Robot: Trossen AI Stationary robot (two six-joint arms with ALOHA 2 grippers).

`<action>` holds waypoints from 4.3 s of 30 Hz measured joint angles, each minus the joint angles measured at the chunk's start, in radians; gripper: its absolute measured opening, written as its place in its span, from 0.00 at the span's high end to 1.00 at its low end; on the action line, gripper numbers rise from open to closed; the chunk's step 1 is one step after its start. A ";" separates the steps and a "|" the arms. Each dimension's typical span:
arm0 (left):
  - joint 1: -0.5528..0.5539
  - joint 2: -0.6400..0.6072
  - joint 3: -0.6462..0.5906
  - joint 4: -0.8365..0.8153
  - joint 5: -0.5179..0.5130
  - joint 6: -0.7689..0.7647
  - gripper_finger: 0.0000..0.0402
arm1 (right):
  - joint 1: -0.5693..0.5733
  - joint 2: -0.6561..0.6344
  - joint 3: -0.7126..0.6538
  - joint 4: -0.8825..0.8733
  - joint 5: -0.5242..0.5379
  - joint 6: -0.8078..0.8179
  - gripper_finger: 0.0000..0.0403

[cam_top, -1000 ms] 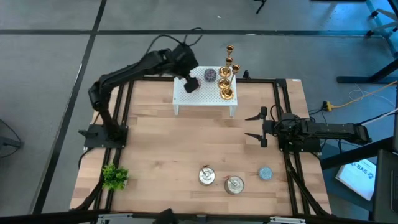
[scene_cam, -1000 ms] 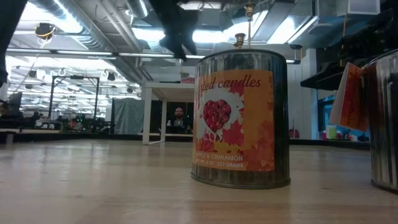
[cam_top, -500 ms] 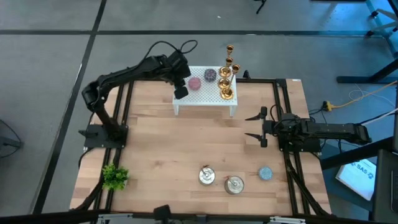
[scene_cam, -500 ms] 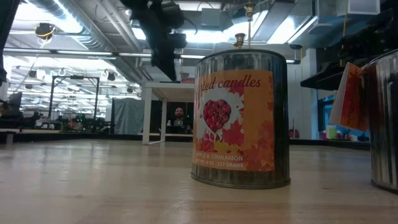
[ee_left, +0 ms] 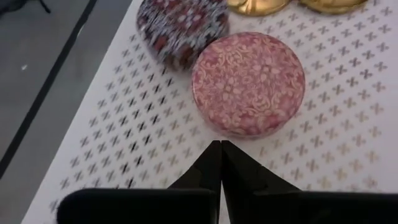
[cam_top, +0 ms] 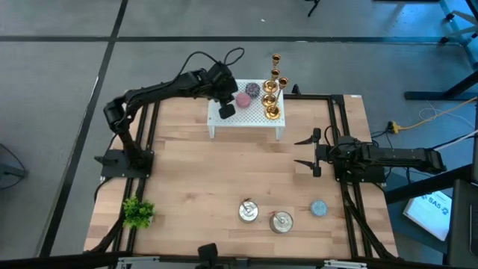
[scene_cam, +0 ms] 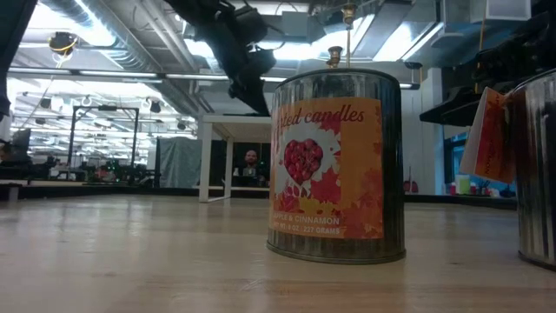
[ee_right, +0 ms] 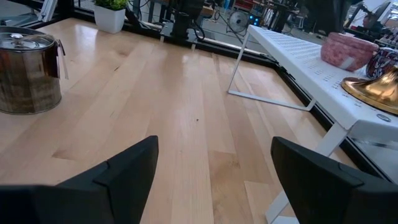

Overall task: Pick & Place candle stick holders
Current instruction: Put the pink patterned scented candle on the shelf and align it with the red patterned scented candle, then put the light blue patterned scented candle on the shelf and align it with the pink patterned scented candle

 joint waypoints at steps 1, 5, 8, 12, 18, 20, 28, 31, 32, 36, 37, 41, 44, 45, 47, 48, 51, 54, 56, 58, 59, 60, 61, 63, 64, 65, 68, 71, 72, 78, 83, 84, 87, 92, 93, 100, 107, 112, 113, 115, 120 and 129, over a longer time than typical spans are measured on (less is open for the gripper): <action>-0.005 0.005 0.000 0.010 0.000 0.000 1.00 | 0.000 0.000 0.000 0.000 0.000 0.000 0.22; -0.020 0.033 0.000 0.039 0.000 -0.001 1.00 | 0.000 0.000 0.000 0.000 0.000 0.000 0.22; -0.032 0.046 0.000 0.055 0.000 -0.011 1.00 | 0.000 0.000 0.000 0.000 0.000 0.000 0.22; -0.045 0.047 0.000 0.081 0.002 -0.027 1.00 | 0.000 0.000 0.000 0.000 0.000 0.000 0.22; -0.066 0.047 0.000 0.129 0.002 -0.030 1.00 | 0.000 0.000 0.000 0.000 0.000 0.000 0.22; -0.072 0.047 0.000 0.131 0.001 -0.029 1.00 | 0.000 0.000 0.000 0.000 0.000 0.000 0.22; -0.084 -0.037 0.010 0.008 -0.026 -0.068 0.99 | 0.000 0.000 0.000 0.000 0.000 0.000 0.22; -0.103 -0.110 -0.020 -0.032 -0.027 -0.071 1.00 | 0.000 0.000 0.000 0.000 0.000 0.000 0.22; -0.110 -0.145 -0.049 -0.024 -0.026 -0.071 1.00 | 0.000 0.000 0.000 0.000 0.000 0.000 0.22; -0.116 -0.319 -0.268 0.127 -0.020 -0.102 1.00 | 0.000 0.000 0.000 0.000 0.000 0.000 0.22; -0.113 -0.364 -0.335 0.179 -0.012 -0.128 1.00 | 0.000 0.000 0.000 0.000 0.000 0.000 0.22; -0.116 -0.543 -0.593 0.467 0.135 -0.243 1.00 | 0.000 0.000 0.000 0.000 0.000 0.000 0.22; -0.157 -0.639 -0.757 0.711 0.302 -0.304 0.99 | 0.000 0.000 0.000 0.005 0.001 0.000 0.22; -0.175 -0.664 -0.803 0.778 0.335 -0.310 1.00 | 0.000 0.000 0.000 0.021 0.007 0.000 0.22; -0.213 -0.711 -0.876 0.882 0.364 -0.306 1.00 | -0.001 0.000 0.000 0.061 0.039 0.000 0.22; -0.232 -0.737 -0.909 0.915 0.362 -0.290 1.00 | -0.001 0.000 0.000 0.076 0.050 0.000 0.22; -0.265 -0.803 -0.985 0.927 0.336 -0.243 0.99 | -0.001 0.000 0.000 0.115 0.057 0.000 0.22; -0.267 -0.875 -1.042 0.927 0.279 -0.238 1.00 | 0.001 0.000 0.000 0.127 0.017 0.033 0.22; -0.254 -0.924 -1.084 0.923 0.243 -0.237 1.00 | 0.003 0.000 0.000 0.130 -0.036 0.122 0.22; -0.238 -0.974 -1.131 0.923 0.234 -0.241 0.99 | 0.003 0.000 0.000 0.134 -0.095 0.196 0.22; -0.231 -1.000 -1.152 0.923 0.233 -0.246 0.99 | 0.002 0.000 0.000 0.134 -0.127 0.217 0.22; -0.224 -1.029 -1.176 0.923 0.235 -0.251 0.99 | 0.003 0.000 0.000 0.133 -0.155 0.232 0.22; -0.220 -1.057 -1.198 0.925 0.235 -0.252 1.00 | 0.003 0.000 0.000 0.133 -0.181 0.250 0.22; -0.210 -1.113 -1.241 0.940 0.235 -0.245 1.00 | 0.003 0.000 0.000 0.134 -0.235 0.307 0.22; -0.204 -1.141 -1.260 0.953 0.235 -0.241 1.00 | 0.003 0.000 0.000 0.133 -0.262 0.341 0.22; -0.198 -1.170 -1.276 0.961 0.235 -0.235 1.00 | 0.003 0.000 0.000 0.134 -0.284 0.373 0.22; -0.180 -1.250 -1.309 0.949 0.235 -0.225 0.99 | 0.003 0.000 0.000 0.134 -0.317 0.434 0.22; -0.167 -1.316 -1.337 0.925 0.236 -0.224 1.00 | 0.003 0.000 0.000 0.135 -0.324 0.453 0.22; -0.162 -1.335 -1.351 0.922 0.236 -0.224 1.00 | 0.003 0.000 0.000 0.137 -0.324 0.453 0.22; -0.137 -1.422 -1.433 0.922 0.236 -0.226 1.00 | 0.002 0.000 0.000 0.148 -0.217 0.545 0.22; -0.117 -1.468 -1.470 0.924 0.232 -0.253 0.99 | 0.003 0.045 0.087 -0.041 -0.159 0.570 0.22; -0.114 -1.474 -1.474 0.923 0.231 -0.258 0.99 | 0.003 0.065 0.127 -0.099 -0.150 0.580 0.22; -0.114 -1.480 -1.483 0.924 0.230 -0.288 1.00 | 0.003 0.147 0.259 -0.291 -0.140 0.584 0.22; -0.122 -1.479 -1.505 0.909 0.232 -0.315 0.99 | 0.024 0.323 0.476 -0.590 -0.137 0.580 0.22; -0.124 -1.480 -1.505 0.901 0.233 -0.316 0.99 | 0.033 0.363 0.512 -0.645 -0.126 0.581 0.22; -0.124 -1.479 -1.505 0.892 0.233 -0.344 0.99 | 0.100 0.664 0.718 -0.990 -0.113 0.680 0.22; -0.124 -1.479 -1.505 0.892 0.233 -0.343 0.99 | 0.170 0.878 0.829 -1.182 -0.130 0.761 0.22; -0.124 -1.479 -1.505 0.892 0.233 -0.342 0.99 | 0.221 0.957 0.832 -1.217 -0.174 0.894 0.22; -0.124 -1.479 -1.505 0.892 0.233 -0.342 0.99 | 0.231 0.970 0.832 -1.225 -0.189 0.922 0.22; -0.124 -1.479 -1.505 0.892 0.233 -0.341 0.99 | 0.255 0.989 0.832 -1.237 -0.222 0.972 0.22; -0.124 -1.479 -1.505 0.892 0.233 -0.341 0.99 | 0.320 1.009 0.832 -1.239 -0.267 1.075 0.22; -0.124 -1.479 -1.505 0.892 0.233 -0.341 0.99 | 0.476 1.009 0.832 -1.197 -0.290 1.189 0.22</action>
